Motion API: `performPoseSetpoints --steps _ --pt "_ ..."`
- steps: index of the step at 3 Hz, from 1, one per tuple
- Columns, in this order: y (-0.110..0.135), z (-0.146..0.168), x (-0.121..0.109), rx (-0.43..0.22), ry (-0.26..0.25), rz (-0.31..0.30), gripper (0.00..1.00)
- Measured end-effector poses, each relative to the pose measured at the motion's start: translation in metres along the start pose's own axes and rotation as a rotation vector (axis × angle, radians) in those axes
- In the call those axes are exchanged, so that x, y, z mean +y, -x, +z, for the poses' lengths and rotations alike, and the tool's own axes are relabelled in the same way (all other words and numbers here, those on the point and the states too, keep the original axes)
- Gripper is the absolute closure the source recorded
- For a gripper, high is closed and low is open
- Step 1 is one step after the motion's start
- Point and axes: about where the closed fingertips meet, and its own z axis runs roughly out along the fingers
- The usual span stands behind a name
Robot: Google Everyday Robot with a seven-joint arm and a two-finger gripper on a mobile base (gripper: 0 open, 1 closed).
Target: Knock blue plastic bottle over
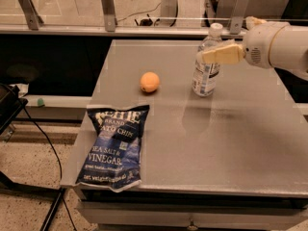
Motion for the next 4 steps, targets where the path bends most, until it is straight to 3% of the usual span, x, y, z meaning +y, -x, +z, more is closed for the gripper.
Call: performPoseSetpoints --steps 1,3,4 --pt "0.000 0.000 0.000 0.001 -0.001 0.000 0.00" --pt "-0.043 0.010 0.014 -0.013 0.047 0.182 0.00" --pt "-0.058 0.014 0.015 -0.047 0.036 0.250 0.00"
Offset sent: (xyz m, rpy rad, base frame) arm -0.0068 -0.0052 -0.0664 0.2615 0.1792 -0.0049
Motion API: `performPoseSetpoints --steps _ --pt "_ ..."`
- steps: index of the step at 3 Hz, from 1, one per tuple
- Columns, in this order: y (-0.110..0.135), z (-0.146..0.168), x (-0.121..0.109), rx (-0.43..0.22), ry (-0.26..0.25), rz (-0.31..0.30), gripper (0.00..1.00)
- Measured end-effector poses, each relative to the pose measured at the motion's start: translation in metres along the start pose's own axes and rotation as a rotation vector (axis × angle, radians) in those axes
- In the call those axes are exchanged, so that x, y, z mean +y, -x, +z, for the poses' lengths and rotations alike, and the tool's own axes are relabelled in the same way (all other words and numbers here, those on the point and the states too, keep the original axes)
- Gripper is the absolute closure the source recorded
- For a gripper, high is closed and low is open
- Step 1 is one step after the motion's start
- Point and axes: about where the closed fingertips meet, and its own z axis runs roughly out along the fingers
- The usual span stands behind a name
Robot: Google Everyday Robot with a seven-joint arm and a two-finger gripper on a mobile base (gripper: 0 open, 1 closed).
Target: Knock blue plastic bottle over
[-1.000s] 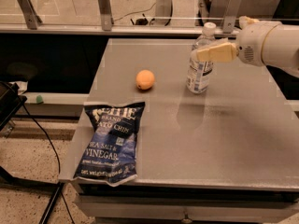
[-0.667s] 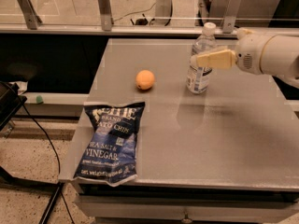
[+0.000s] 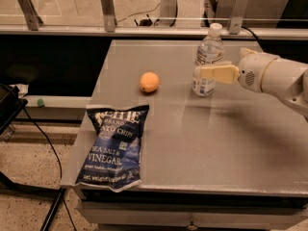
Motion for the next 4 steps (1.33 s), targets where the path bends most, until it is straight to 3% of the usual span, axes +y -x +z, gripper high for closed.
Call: performPoseSetpoints --steps 1,3,4 --pt "-0.005 0.006 0.000 -0.052 0.009 0.033 0.13" --pt "-0.010 0.022 0.015 -0.107 0.074 0.068 0.60" --pt "0.004 0.018 0.012 -0.122 0.085 0.053 0.83"
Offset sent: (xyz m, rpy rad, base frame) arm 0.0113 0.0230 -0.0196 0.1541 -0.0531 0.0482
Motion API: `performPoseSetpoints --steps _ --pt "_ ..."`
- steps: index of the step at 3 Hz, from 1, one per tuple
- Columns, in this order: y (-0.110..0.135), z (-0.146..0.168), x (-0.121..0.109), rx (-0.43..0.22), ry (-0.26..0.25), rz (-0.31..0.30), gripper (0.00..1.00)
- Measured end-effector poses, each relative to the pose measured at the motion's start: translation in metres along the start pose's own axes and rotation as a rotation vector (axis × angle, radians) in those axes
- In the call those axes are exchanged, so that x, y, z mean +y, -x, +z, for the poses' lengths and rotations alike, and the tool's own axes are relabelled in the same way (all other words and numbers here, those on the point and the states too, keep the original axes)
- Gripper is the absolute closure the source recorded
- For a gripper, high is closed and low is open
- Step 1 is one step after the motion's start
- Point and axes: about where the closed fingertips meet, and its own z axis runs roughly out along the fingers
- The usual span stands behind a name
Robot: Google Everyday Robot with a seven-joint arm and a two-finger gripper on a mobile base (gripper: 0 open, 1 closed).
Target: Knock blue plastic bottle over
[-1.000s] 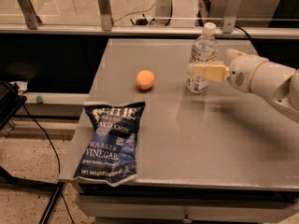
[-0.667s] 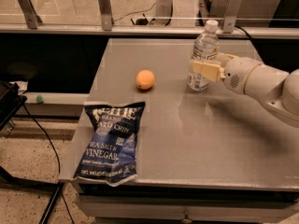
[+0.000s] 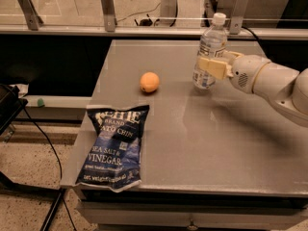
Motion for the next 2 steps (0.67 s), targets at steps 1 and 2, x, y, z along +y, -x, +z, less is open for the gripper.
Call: performPoseSetpoints --steps 1,2 --pt "0.049 0.004 0.015 0.045 0.039 -0.107 1.00" --pt "0.117 0.004 0.061 0.197 0.074 -0.294 1.00"
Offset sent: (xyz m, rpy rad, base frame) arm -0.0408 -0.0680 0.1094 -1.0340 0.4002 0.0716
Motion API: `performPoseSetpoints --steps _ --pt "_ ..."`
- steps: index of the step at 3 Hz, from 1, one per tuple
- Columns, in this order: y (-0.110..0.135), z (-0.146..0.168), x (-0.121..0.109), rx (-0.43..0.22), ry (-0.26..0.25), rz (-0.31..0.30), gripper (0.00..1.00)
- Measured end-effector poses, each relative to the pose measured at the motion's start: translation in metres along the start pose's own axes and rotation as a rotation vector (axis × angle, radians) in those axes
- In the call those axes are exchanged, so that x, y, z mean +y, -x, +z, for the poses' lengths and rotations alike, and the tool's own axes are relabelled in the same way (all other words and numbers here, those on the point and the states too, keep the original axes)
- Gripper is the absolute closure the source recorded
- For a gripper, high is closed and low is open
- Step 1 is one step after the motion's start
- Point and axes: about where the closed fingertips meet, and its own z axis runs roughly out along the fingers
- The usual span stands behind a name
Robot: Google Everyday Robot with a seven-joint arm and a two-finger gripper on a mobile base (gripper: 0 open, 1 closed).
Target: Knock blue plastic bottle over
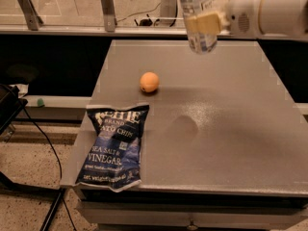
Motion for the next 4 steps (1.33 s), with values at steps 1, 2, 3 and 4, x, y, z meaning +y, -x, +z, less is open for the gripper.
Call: performPoseSetpoints --steps 1,2,3,4 --pt "0.013 -0.005 0.009 0.104 0.006 -0.049 1.00" --pt "0.010 -0.003 0.010 0.110 0.010 -0.047 1.00" --pt "-0.002 0.003 0.007 0.208 0.042 -0.038 1.00" --pt "-0.029 0.006 -0.034 0.440 0.020 -0.014 1.00"
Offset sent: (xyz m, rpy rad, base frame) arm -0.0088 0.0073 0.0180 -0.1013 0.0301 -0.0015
